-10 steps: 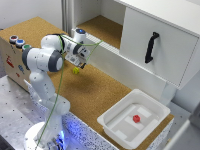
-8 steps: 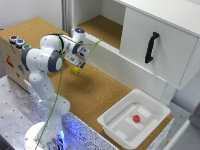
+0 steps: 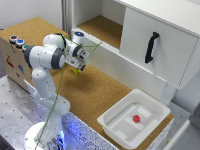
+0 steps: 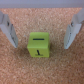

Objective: Place the yellow block on top of the drawer

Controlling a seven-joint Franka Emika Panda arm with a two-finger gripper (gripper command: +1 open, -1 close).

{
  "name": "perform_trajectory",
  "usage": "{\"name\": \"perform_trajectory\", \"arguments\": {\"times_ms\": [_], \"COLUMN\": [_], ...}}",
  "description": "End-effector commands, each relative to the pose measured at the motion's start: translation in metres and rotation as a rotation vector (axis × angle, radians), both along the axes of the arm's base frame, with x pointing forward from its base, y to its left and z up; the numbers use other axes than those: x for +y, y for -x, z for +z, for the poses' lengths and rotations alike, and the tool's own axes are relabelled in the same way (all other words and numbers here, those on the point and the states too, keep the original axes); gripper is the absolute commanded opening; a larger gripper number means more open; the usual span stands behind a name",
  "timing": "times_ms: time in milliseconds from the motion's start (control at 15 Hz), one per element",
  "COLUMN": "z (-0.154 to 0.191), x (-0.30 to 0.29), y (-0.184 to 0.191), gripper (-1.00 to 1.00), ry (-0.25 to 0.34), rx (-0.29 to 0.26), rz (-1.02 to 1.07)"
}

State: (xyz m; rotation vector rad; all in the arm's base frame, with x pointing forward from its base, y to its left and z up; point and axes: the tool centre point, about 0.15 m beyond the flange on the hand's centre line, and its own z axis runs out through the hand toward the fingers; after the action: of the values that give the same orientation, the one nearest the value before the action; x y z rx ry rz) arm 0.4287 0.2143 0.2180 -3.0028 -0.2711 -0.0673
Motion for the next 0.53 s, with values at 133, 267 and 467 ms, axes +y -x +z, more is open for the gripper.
{"name": "perform_trajectory", "arguments": {"times_ms": [133,267,467], "z": [-0.001,0.000,0.001], "x": [0.006,0.012,0.016], "y": [-0.008,-0.002,0.006], "gripper": [-1.00,-1.00,-1.00], "ry": [0.113,0.157,0.157], "rx": [0.005,0.020,0.048], "rz": [-0.043,-0.033,-0.027]}}
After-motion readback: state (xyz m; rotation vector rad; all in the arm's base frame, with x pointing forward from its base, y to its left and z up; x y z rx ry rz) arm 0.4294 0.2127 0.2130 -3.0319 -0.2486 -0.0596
